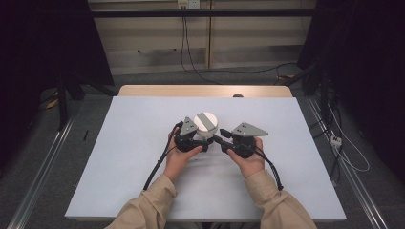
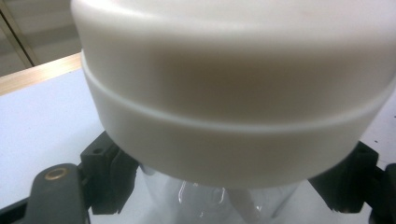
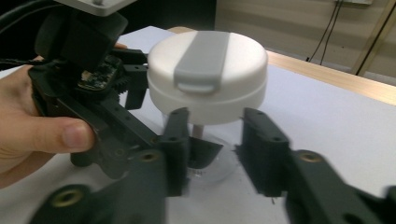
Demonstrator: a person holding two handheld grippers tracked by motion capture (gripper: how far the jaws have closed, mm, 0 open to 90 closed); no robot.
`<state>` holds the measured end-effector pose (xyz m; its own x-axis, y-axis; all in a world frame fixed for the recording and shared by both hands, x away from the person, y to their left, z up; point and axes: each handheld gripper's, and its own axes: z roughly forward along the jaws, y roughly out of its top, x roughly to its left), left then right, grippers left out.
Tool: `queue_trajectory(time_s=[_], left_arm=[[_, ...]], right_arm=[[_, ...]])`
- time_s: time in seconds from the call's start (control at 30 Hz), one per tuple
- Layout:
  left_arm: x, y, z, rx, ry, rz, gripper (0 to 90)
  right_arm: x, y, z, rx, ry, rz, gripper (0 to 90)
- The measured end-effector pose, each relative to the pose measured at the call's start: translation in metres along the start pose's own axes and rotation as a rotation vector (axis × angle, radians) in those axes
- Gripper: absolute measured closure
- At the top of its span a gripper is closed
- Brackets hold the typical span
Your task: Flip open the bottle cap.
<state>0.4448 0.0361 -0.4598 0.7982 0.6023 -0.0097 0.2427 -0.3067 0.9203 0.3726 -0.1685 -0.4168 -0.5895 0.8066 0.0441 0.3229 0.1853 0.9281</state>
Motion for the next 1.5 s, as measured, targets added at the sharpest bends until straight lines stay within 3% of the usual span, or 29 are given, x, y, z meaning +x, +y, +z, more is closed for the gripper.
queue_trajectory(time_s=[0.3, 1.5], left_arm=[[0.000, 0.000, 0.000, 0.001, -0.005, 0.001, 18.6], [0.000, 0.000, 0.000, 0.001, -0.003, 0.006, 18.7]], right_arm=[[0.004, 0.003, 0.005, 0.015, 0.024, 0.003, 89.4], [0.008, 0.012, 0.006, 0.000, 0.015, 0.003, 90.0]])
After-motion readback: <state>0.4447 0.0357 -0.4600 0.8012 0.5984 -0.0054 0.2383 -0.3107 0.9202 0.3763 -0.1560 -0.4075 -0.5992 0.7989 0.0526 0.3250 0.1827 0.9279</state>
